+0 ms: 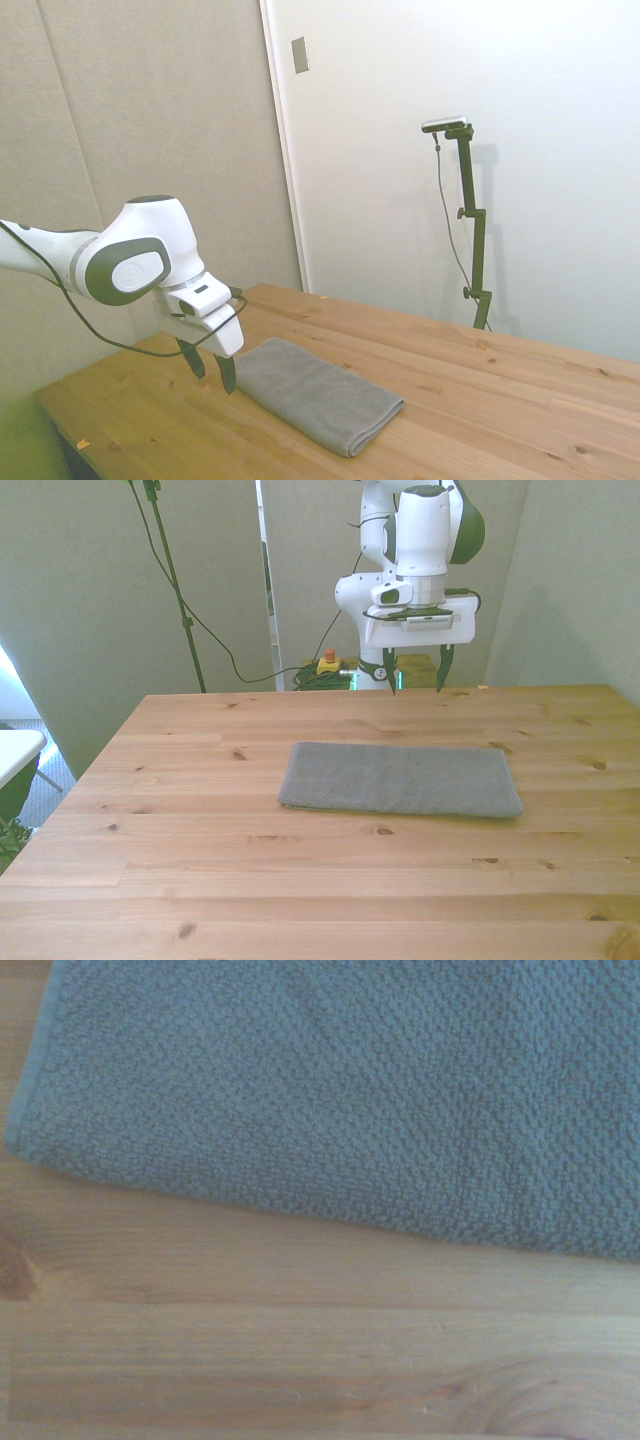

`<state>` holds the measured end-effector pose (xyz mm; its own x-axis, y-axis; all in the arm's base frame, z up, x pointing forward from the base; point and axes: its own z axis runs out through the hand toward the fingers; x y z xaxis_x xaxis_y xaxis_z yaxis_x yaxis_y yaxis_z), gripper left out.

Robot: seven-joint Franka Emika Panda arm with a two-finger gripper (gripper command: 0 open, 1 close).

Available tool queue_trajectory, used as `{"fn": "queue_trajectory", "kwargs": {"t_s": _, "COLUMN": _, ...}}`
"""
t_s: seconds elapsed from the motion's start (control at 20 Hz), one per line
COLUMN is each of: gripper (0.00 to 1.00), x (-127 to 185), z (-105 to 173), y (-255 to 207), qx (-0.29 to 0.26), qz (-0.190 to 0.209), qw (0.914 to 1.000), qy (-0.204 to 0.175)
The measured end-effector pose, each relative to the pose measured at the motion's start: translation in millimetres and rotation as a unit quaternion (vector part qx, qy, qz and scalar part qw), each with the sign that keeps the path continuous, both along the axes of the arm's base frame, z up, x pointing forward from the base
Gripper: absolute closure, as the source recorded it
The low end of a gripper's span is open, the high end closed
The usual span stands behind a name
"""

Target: Fold the towel

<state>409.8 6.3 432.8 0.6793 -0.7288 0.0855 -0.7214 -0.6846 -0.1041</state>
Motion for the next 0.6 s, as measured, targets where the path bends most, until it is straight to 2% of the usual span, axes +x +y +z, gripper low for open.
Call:
{"fn": "queue_trajectory", "kwargs": {"t_s": 0.15, "gripper": 0.0, "x": 1, "z": -2, "y": 0, "qx": 0.0, "qz": 0.0, "qw": 1.0, "qy": 0.002}}
{"fn": "queue_trajectory", "kwargs": {"t_s": 0.25, "gripper": 0.0, "x": 14, "z": 9, "y": 5, "qx": -0.004, "qz": -0.011, "qw": 0.9999, "qy": -0.008}}
{"fn": "queue_trajectory", "kwargs": {"t_s": 0.4, "gripper": 0.0, "x": 47, "z": 23, "y": 25, "qx": -0.016, "qz": -0.04, "qw": 0.9989, "qy": -0.017}}
{"fn": "queue_trajectory", "kwargs": {"t_s": 0.6, "gripper": 0.0, "x": 95, "z": 26, "y": 69, "qx": -0.044, "qz": -0.09, "qw": 0.995, "qy": 0.002}}
